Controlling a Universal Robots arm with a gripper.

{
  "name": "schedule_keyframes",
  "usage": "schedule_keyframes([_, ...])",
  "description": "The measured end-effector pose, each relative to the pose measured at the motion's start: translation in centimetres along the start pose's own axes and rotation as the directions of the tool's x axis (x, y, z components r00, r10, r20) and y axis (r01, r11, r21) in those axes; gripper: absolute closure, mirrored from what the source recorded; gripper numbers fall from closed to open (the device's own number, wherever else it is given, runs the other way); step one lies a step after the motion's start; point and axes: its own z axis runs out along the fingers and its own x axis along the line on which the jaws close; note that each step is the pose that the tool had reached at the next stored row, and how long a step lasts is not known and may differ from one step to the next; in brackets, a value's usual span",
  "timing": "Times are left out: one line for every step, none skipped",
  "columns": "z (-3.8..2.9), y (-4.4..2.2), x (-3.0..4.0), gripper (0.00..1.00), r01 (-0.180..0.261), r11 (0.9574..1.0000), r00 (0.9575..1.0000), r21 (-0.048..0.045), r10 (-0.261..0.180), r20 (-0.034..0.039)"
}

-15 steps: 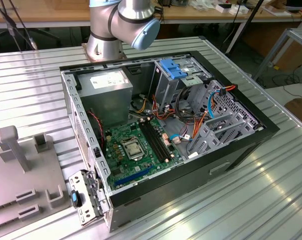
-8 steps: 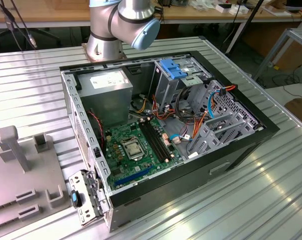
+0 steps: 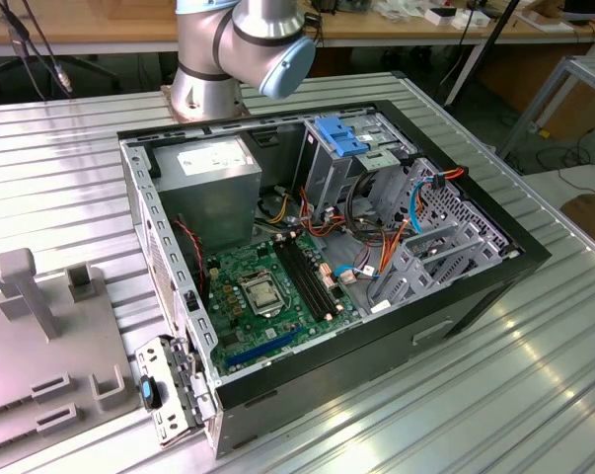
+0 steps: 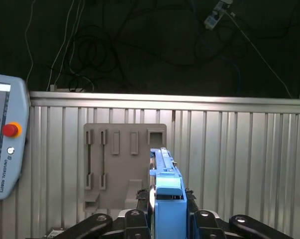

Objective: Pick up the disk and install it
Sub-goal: 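Pick up the disk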

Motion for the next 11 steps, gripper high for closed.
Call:
schedule_keyframes([0.04, -0.5, -0.01, 0.63, 0.0, 1.0, 1.0, -0.0001, 0.0, -0.0005])
schedule_keyframes([0.06, -0.86, -0.02, 0.63, 0.0, 1.0, 1.0, -0.0001, 0.0, -0.0007])
schedule_keyframes([0.12, -1.52, -0.02, 0.63, 0.0, 1.0, 1.0, 0.0, 0.0, -0.0009])
schedule_keyframes([0.19, -2.47, -0.02, 0.63, 0.0, 1.0, 1.0, 0.0, 0.0, -0.001])
schedule_keyframes([0.24, -3.11, -0.02, 0.63, 0.0, 1.0, 1.0, -0.0001, 0.0, -0.0011])
schedule_keyframes([0.33, -4.26, -0.01, 0.63, 0.0, 1.0, 1.0, 0.0, 0.0, -0.0011])
schedule_keyframes([0.36, -4.77, 0.0, 0.63, 0.0, 1.0, 1.0, -0.0001, 0.0, -0.0012])
schedule_keyframes([0.4, -5.26, 0.01, 0.63, 0.0, 1.0, 1.0, 0.0, 0.0, -0.0011])
schedule_keyframes([0.44, -5.71, 0.01, 0.63, 0.0, 1.0, 1.0, 0.0, 0.0, -0.0011])
schedule_keyframes([0.47, -6.18, 0.02, 0.63, 0.0, 1.0, 1.0, -0.0001, 0.0, -0.0012])
schedule_keyframes([0.52, -6.69, 0.03, 0.63, 0.0, 1.0, 1.0, 0.0, 0.0, -0.0011])
